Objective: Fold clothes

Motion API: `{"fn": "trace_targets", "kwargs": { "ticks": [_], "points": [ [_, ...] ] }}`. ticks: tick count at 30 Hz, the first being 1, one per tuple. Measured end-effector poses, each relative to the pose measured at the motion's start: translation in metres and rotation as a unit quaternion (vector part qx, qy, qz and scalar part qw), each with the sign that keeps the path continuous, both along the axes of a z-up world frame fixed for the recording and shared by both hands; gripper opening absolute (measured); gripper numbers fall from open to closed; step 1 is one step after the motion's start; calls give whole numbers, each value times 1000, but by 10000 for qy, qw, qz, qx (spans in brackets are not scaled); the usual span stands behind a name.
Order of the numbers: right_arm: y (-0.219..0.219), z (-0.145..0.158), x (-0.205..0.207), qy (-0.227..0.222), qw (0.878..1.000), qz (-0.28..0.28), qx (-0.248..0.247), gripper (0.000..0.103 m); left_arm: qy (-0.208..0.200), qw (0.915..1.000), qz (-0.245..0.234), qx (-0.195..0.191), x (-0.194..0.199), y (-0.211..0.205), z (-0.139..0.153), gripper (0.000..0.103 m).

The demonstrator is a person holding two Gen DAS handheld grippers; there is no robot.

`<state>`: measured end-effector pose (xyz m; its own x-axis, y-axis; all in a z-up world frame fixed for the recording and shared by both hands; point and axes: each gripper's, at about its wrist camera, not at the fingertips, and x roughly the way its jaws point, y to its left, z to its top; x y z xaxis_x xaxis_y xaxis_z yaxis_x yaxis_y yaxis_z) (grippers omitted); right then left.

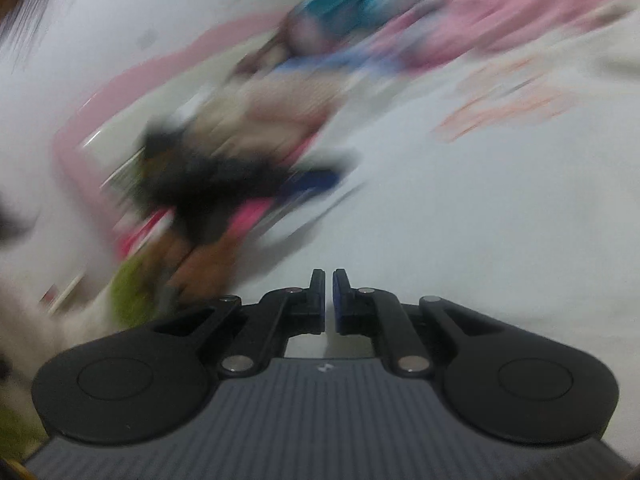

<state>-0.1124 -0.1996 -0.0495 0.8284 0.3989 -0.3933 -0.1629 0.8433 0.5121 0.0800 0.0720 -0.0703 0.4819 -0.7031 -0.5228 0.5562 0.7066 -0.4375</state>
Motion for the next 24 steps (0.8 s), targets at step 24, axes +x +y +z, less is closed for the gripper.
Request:
{"fn": "trace_targets", "kwargs": {
  "ticks": [24],
  "points": [
    [-105, -4, 7, 171, 9797, -1992, 116, 5, -28, 9999, 137, -32, -3, 7, 0, 62]
  ]
}}
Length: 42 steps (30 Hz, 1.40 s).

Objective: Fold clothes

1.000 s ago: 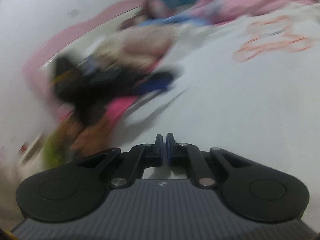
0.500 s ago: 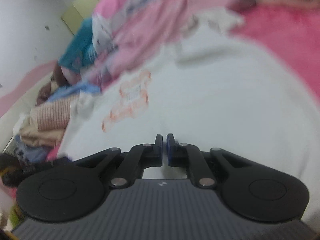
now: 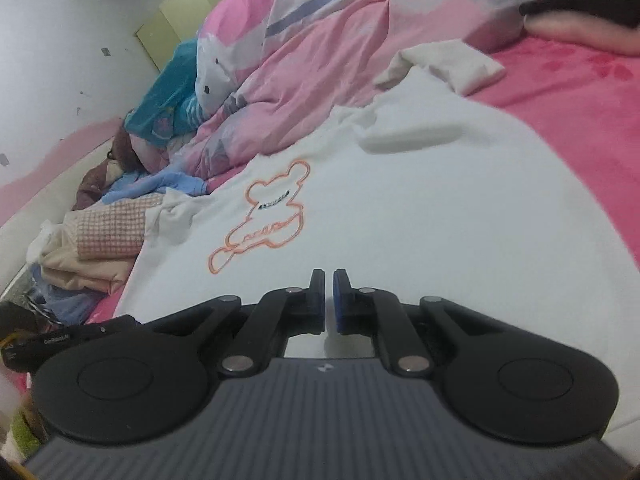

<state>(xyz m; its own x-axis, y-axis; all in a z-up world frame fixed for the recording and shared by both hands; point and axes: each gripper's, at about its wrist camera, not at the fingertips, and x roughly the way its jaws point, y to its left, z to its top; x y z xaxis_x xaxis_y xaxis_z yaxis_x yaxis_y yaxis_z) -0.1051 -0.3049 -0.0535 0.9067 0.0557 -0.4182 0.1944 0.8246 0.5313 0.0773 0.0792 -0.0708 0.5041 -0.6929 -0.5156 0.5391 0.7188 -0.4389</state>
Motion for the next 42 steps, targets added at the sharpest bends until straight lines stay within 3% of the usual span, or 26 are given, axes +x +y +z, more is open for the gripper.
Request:
{"fn": "trace_targets", "kwargs": {
  "ticks": [5, 10, 11, 15, 18, 22, 25, 28, 32, 34, 37, 39, 42],
  "points": [
    [-20, 7, -15, 186, 9995, -267, -59, 5, -238, 9994, -61, 225, -9, -12, 16, 62],
    [-10, -4, 5, 776, 9956, 354, -379, 5, -342, 9962, -671, 433, -23, -61, 27, 62],
    [-7, -9, 12, 945, 9932, 394, -557, 0, -337, 9954, -773, 460, -24, -72, 25, 62],
    [-25, -9, 23, 1174, 9869, -217, -1083, 0, -315, 9923, -967, 713, -25, -105, 5, 62],
    [-45, 3, 10, 1107, 9873, -630, -950, 4, -468, 9913, -986, 737, -30, -105, -3, 62],
    [-24, 8, 7, 955, 9927, 160, -717, 4, -350, 9934, -972, 495, -27, -99, -7, 62],
    [-2, -4, 22, 1112, 9876, 699, -862, 1, -318, 9938, -977, 428, -26, -97, -7, 62],
    [-22, -10, 24, 1178, 9876, 150, -1022, 0, -316, 9938, -988, 395, -24, -97, -7, 62],
    [-59, 9, -7, 989, 9914, -662, -535, 5, -248, 9944, -993, 280, -22, -93, -9, 62],
    [-53, 12, -19, 896, 9948, -404, -262, 5, -222, 9945, -996, 242, -20, -93, -9, 62],
    [-33, -3, -35, 1121, 9937, 58, -46, 2, -207, 9946, -995, 225, -19, -92, -9, 62],
    [-40, -14, -54, 1227, 9916, -362, -175, 0, -212, 9945, -997, 226, -19, -92, -9, 62],
    [-76, -16, -95, 983, 9844, -1388, 443, 0, -209, 9946, -996, 203, -19, -92, -10, 62]
  ]
}}
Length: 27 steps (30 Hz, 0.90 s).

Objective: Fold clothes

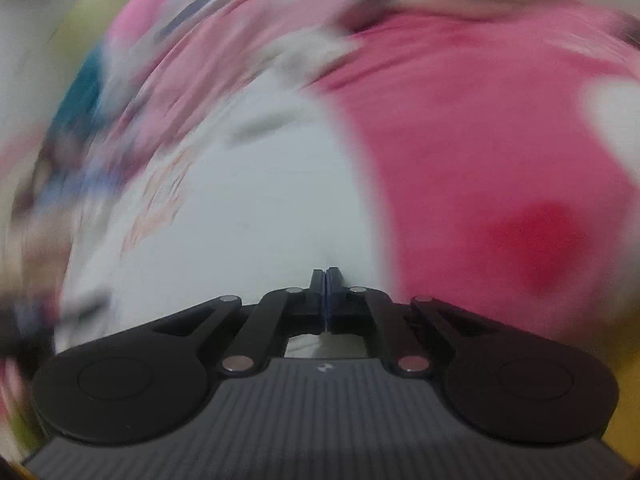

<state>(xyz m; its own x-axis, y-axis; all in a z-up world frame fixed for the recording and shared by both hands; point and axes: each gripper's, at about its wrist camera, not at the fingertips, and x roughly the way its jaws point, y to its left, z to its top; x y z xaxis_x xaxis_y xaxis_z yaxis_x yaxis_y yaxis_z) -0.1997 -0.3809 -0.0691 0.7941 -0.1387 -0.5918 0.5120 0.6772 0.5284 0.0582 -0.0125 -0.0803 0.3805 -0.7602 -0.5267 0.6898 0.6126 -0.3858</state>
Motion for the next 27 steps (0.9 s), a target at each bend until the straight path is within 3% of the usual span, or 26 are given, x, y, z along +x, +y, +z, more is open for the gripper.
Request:
{"fn": "trace_targets", "kwargs": {
  "ticks": [3, 8, 10, 12, 14, 19, 21, 23, 27],
  "points": [
    [12, 13, -12, -67, 9997, 25, -251, 5, 5, 10000, 1, -22, 0, 0, -1, 62],
    [28, -5, -12, 196, 9985, 476, -187, 0, 22, 10000, -2, -66, 0, 1, -1, 62],
    [28, -3, -20, 295, 9989, 310, -173, 0, 30, 10000, -6, -78, 0, 2, -1, 62],
    [34, 10, -28, 511, 9972, 154, -530, 0, 33, 10000, -9, -86, 0, 2, -1, 62],
    [40, 18, -19, 488, 9953, 327, -768, 5, 37, 9999, -12, -93, 0, 2, -2, 63],
    [50, 24, 10, 614, 9865, 738, -1329, 3, 55, 9999, -9, -128, 0, 4, -2, 63],
    [35, 11, 23, 797, 9872, 571, -1255, 0, 82, 9998, -8, -154, 1, 6, -2, 63],
    [15, 13, 18, 634, 9952, 151, -732, 0, 103, 9999, -12, -129, 1, 8, -1, 63],
    [17, 46, 32, 435, 9932, 336, -1022, 5, -121, 9997, -140, 175, -3, 1, 14, 63]
  ]
}}
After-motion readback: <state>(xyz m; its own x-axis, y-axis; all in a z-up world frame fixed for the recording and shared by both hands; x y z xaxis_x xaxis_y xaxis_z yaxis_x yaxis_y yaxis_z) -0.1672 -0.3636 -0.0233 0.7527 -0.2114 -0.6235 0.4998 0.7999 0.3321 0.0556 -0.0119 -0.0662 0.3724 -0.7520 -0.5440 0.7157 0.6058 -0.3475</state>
